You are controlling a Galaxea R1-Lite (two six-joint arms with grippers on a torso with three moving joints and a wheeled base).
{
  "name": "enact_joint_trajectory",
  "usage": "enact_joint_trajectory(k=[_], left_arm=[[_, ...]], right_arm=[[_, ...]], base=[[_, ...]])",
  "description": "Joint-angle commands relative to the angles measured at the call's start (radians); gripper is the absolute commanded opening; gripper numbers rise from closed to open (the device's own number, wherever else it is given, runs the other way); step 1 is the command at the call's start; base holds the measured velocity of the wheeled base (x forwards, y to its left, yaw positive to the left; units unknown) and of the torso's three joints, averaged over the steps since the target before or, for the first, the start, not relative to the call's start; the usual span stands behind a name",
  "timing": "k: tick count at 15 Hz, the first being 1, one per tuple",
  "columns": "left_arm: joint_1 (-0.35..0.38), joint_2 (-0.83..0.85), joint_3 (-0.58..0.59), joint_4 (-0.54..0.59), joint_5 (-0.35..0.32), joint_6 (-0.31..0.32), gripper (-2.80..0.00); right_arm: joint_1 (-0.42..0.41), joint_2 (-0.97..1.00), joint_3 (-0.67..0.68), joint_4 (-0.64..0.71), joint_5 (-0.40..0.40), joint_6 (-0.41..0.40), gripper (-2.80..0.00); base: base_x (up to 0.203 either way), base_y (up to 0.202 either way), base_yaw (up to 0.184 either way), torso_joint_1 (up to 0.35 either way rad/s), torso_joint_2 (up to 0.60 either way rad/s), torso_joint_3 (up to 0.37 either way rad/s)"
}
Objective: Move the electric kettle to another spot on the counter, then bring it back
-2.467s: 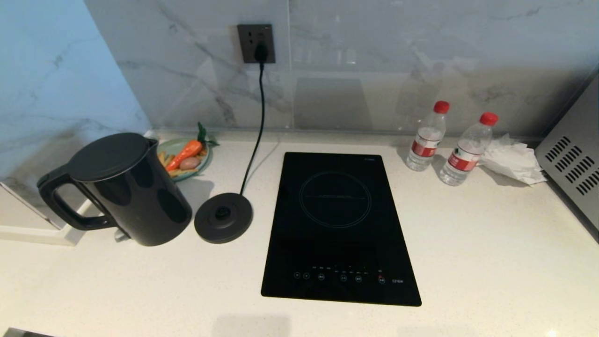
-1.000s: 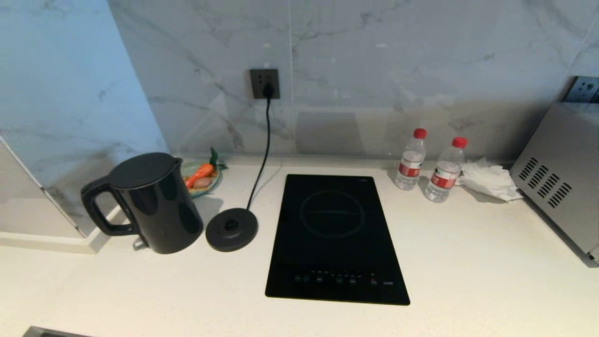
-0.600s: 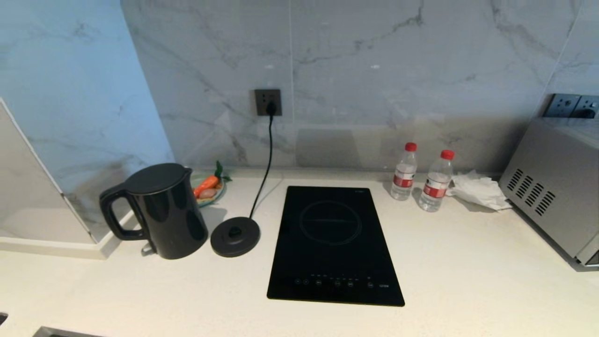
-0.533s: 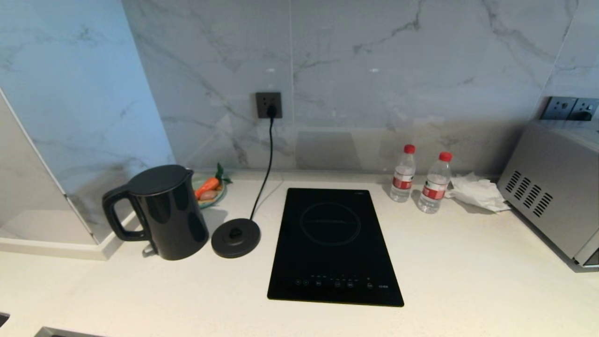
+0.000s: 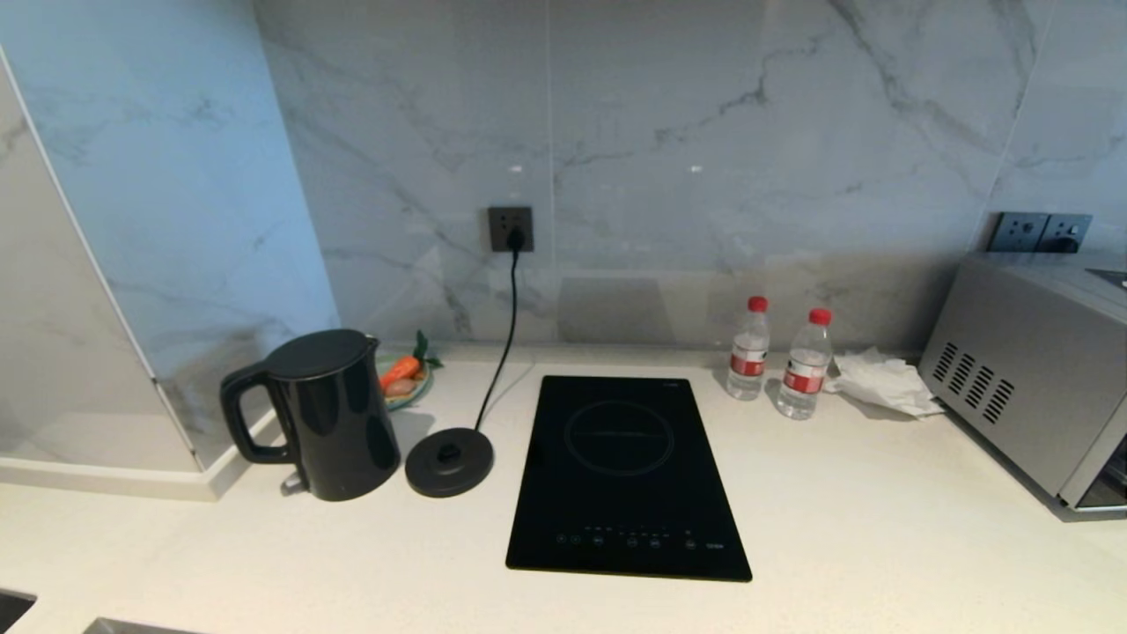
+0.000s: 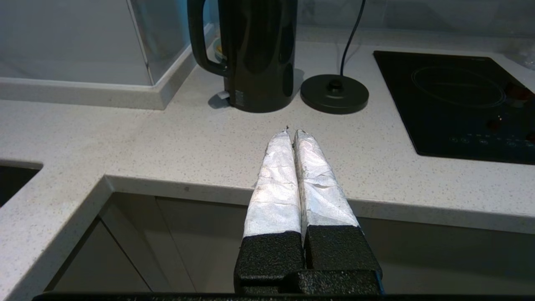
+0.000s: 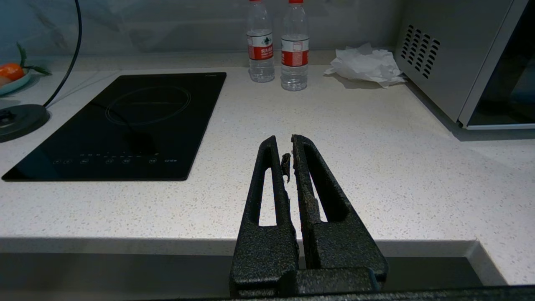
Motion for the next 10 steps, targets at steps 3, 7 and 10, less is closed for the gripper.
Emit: enact_joint_trajectory(k=[3,7,10], left_arm=[[-0.001,0.002,0.000,0.000,0.001,0.000,-2.80],[-0.001,0.002,0.000,0.000,0.001,-0.002,-2.80],[-0.001,0.002,0.000,-0.002,0.001,-0.003,-2.80]], right_arm=[[0.000,0.000,0.000,0.000,0.000,0.007,-2.80],[0.000,0.000,0.000,0.000,0.000,0.006,-2.80],[0.000,0.000,0.000,-0.002,0.000,0.006,-2.80]], base=[[0.000,0.000,0.000,-0.001,0.00,0.009],[0.000,0.000,0.000,0.000,0.00,0.000],[0.000,0.000,0.000,0.000,0.00,0.000]])
